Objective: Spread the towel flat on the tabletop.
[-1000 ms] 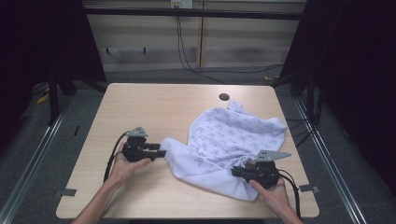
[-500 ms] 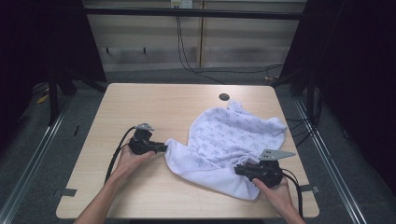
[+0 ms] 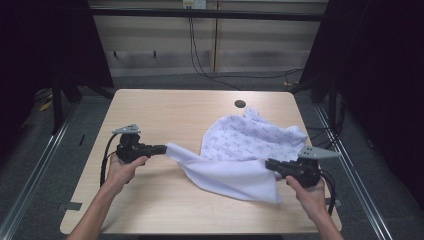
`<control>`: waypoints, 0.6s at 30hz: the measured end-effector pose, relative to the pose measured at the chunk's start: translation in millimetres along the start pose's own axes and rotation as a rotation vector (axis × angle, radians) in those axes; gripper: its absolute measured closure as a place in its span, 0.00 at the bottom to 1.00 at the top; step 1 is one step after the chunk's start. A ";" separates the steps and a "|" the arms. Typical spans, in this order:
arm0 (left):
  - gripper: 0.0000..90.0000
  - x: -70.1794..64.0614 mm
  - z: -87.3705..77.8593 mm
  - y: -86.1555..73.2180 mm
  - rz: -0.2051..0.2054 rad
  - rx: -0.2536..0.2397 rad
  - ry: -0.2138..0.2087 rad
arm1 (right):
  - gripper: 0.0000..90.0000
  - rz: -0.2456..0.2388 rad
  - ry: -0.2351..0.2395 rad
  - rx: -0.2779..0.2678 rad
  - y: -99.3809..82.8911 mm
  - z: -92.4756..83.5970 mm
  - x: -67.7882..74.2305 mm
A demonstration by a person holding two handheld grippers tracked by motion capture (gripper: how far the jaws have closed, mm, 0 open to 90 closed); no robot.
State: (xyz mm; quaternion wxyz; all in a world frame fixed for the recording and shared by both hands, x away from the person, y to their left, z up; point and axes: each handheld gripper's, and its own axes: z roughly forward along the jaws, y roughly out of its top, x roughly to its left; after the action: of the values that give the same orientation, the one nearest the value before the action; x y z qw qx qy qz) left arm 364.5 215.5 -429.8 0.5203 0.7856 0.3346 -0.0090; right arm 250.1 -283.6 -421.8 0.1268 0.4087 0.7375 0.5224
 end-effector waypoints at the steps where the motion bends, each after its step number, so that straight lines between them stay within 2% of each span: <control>1: 0.99 -4.8 -3.5 5.3 0.009 -0.018 -0.010 | 0.95 -0.002 -0.007 -0.022 8.4 -4.3 -1.7; 4: 0.99 -19.3 -13.9 18.8 0.051 -0.033 -0.007 | 0.95 -0.025 -0.013 -0.092 34.4 -19.1 -2.0; 6: 0.99 -29.2 -25.1 27.7 0.060 -0.060 -0.010 | 0.95 -0.050 -0.021 -0.121 50.4 -28.8 0.7; 13: 0.99 -68.6 -87.1 66.8 0.133 -0.196 -0.015 | 0.95 -0.101 -0.013 -0.253 92.9 -64.2 12.3; 15: 0.99 -81.3 -101.1 72.9 0.156 -0.214 -0.016 | 0.95 -0.127 -0.007 -0.272 101.6 -73.6 19.3; 17: 0.99 -90.9 -109.8 72.4 0.171 -0.206 -0.014 | 0.95 -0.147 0.010 -0.292 105.4 -82.4 29.1; 18: 0.99 -96.7 -113.7 67.3 0.181 -0.188 -0.006 | 0.95 -0.153 0.021 -0.299 104.8 -85.1 32.8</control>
State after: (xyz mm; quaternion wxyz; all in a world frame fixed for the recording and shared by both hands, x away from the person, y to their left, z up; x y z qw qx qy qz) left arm 287.5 243.4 -288.1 0.5914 0.7603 0.2603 0.0669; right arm 226.3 -303.7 -286.4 0.2180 0.3226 0.6818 0.6193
